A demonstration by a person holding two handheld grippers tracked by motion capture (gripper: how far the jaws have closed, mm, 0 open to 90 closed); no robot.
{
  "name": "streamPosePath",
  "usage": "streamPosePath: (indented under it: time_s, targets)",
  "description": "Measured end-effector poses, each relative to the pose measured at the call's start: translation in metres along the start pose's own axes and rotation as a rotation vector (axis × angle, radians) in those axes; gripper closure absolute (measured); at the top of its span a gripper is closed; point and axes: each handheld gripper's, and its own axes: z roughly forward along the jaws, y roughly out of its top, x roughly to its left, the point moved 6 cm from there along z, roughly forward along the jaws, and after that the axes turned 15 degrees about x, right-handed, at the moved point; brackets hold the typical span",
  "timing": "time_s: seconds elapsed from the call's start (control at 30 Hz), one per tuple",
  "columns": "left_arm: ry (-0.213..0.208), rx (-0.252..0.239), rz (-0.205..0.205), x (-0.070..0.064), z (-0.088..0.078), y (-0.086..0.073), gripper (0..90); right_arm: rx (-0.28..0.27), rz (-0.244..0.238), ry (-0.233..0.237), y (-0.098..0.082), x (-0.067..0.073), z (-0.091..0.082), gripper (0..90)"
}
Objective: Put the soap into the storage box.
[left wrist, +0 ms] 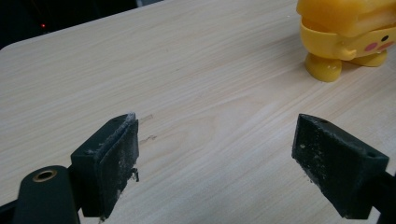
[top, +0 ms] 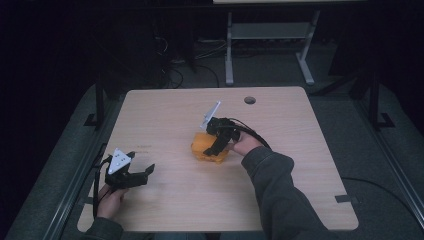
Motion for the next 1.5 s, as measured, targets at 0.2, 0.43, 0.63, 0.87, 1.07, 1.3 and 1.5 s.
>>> streamPosePath:
  time_s: [0.2,0.43,0.63,0.87,1.07,1.3,1.5]
  targets:
    - [-0.001,-0.001,-0.003,0.000,0.000,0.000,14.0,-0.004,0.008,-0.009,-0.003,0.000,-0.006,17.4]
    - [0.002,0.004,0.002,0.000,0.000,0.000,14.0,-0.011,0.026,-0.026,-0.010,0.000,-0.018,17.6]
    - [0.002,0.006,0.005,-0.001,0.000,0.000,14.0,-0.036,0.033,-0.038,-0.016,0.000,-0.025,18.1]
    - [0.002,0.005,0.003,-0.001,0.000,0.000,14.0,-0.044,0.042,-0.057,-0.022,0.001,-0.032,18.6]
    - [0.001,0.006,0.004,-0.001,0.001,0.000,14.0,-0.054,0.047,-0.072,-0.026,0.002,-0.040,19.4]
    - [0.002,0.007,0.005,-0.001,0.001,0.000,14.0,-0.059,0.070,-0.083,-0.034,0.003,-0.047,19.7]
    - [0.001,0.007,0.006,-0.001,0.001,0.000,14.0,-0.073,0.094,-0.076,-0.044,0.005,-0.052,20.3]
